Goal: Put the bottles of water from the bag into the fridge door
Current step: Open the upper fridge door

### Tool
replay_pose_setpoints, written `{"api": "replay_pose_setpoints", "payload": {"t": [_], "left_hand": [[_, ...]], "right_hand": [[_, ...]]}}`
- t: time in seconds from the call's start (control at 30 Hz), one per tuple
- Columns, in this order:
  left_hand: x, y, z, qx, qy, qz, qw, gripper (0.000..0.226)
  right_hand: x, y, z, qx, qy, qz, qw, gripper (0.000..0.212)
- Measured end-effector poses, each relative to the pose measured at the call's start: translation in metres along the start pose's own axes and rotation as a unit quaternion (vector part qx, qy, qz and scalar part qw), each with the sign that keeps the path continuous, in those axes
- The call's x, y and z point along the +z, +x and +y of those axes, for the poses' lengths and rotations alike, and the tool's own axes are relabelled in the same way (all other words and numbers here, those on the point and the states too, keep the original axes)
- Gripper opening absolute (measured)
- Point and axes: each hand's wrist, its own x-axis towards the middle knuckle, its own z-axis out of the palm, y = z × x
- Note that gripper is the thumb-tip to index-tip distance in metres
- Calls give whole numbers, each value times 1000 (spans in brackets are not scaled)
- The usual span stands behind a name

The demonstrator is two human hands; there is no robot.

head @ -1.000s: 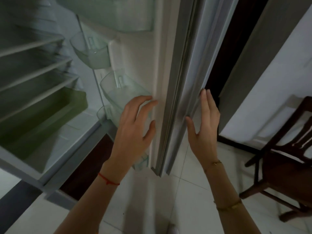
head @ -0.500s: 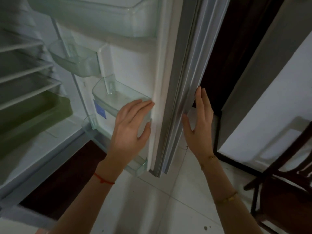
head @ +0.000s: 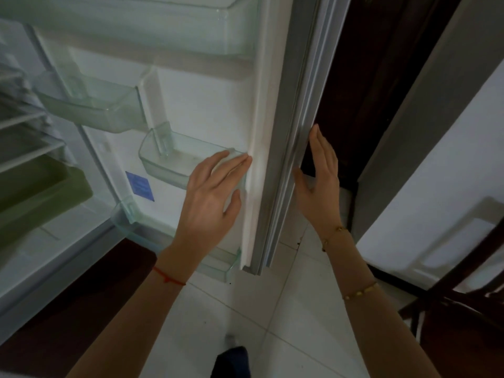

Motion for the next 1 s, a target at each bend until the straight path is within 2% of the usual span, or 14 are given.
{"api": "replay_pose_setpoints", "payload": {"t": [0.5, 0.77, 1.0], "left_hand": [[77, 70, -9, -5, 122, 62, 991, 50], [118, 104, -26, 13, 128, 87, 988, 46], [149, 132, -36, -8, 140, 84, 987, 45]], "right_hand": [[38, 84, 82, 12, 10, 7, 1000, 75], [62, 134, 125, -8, 22, 3, 1000, 74], [85, 175, 151, -23, 47, -5, 999, 72]]}}
